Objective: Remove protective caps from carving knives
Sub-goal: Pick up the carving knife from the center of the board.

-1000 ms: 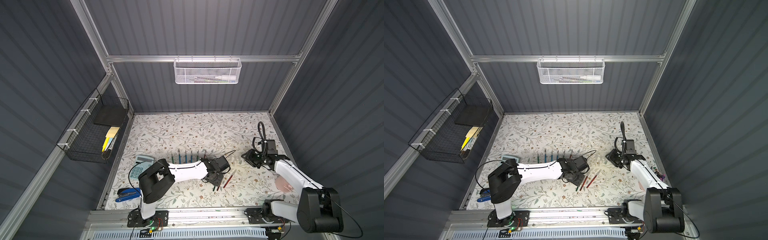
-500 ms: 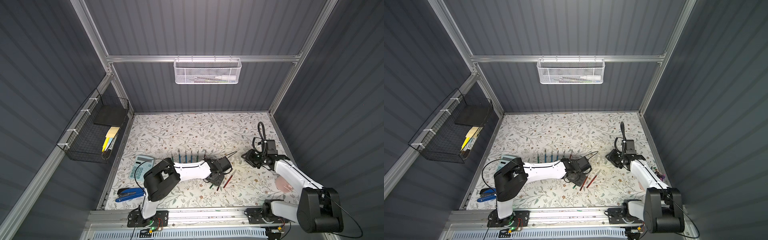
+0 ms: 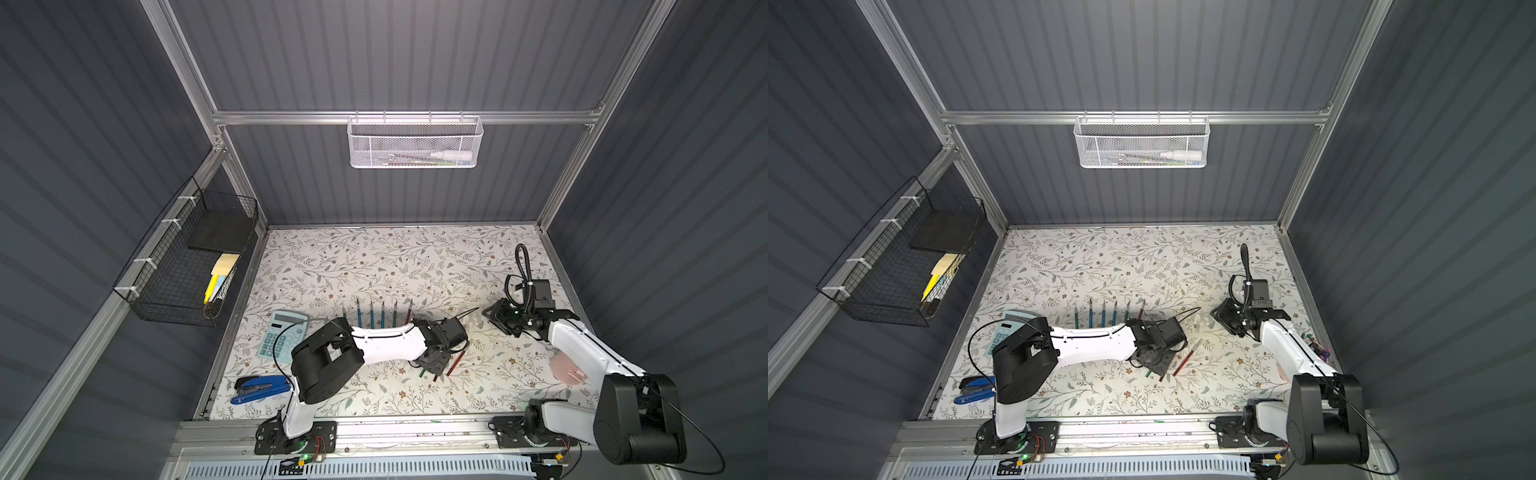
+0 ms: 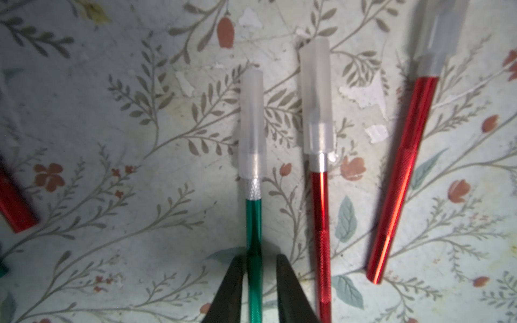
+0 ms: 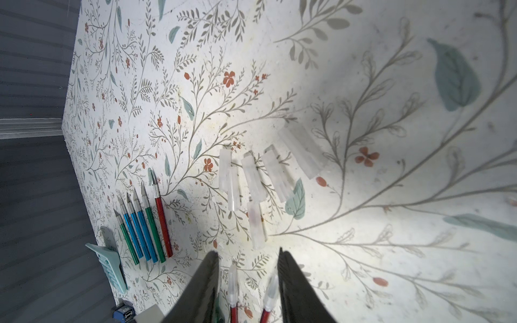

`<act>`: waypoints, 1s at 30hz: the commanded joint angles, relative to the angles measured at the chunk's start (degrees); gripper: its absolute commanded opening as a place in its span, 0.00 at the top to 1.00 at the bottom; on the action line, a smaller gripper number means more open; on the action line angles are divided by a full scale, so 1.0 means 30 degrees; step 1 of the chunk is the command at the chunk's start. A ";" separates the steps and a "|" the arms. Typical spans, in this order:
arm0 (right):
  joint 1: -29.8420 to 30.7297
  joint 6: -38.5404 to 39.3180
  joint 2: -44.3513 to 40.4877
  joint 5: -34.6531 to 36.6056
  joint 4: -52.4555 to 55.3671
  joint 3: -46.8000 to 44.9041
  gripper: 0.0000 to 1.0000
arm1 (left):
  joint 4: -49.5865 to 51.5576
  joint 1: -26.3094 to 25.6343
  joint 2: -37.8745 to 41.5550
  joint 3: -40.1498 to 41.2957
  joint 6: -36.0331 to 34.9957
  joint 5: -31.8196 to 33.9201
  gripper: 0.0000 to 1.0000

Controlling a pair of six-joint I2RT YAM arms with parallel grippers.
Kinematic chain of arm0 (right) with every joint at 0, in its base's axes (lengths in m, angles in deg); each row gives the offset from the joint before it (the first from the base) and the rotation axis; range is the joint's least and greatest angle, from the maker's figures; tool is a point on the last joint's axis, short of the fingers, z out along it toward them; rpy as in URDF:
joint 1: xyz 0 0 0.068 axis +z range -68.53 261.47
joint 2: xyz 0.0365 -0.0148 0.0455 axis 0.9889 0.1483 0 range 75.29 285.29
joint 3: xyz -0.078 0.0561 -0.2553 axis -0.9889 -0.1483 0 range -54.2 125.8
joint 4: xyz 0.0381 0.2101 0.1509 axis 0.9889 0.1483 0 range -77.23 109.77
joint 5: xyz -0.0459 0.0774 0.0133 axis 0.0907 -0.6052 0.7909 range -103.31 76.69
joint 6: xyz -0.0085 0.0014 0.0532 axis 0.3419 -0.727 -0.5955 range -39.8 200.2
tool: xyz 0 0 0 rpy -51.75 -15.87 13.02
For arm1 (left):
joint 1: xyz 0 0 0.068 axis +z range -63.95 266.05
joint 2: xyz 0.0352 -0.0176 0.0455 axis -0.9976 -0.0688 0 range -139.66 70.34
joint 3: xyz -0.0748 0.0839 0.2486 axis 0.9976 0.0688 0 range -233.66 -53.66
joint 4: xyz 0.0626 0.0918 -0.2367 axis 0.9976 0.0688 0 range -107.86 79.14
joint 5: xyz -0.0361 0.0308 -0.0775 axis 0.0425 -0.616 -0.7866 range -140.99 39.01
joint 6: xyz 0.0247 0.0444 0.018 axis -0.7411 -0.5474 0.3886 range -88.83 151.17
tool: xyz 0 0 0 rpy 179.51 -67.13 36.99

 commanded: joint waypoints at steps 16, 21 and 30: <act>-0.0098 -0.0130 -0.0373 -0.0579 -0.0035 -0.0018 0.61 | 0.1398 0.0017 0.0170 -0.0970 -0.0897 0.1546 1.00; -0.0107 -0.0422 -0.1304 -0.1094 -0.0157 -0.0001 0.60 | 0.1252 0.0607 0.0954 -0.1587 -0.1664 0.1492 1.00; 0.0883 -0.1162 -0.1925 -0.1240 -0.0706 0.0449 0.58 | -0.0230 0.2367 0.2071 -0.2188 -0.2125 -0.1278 1.00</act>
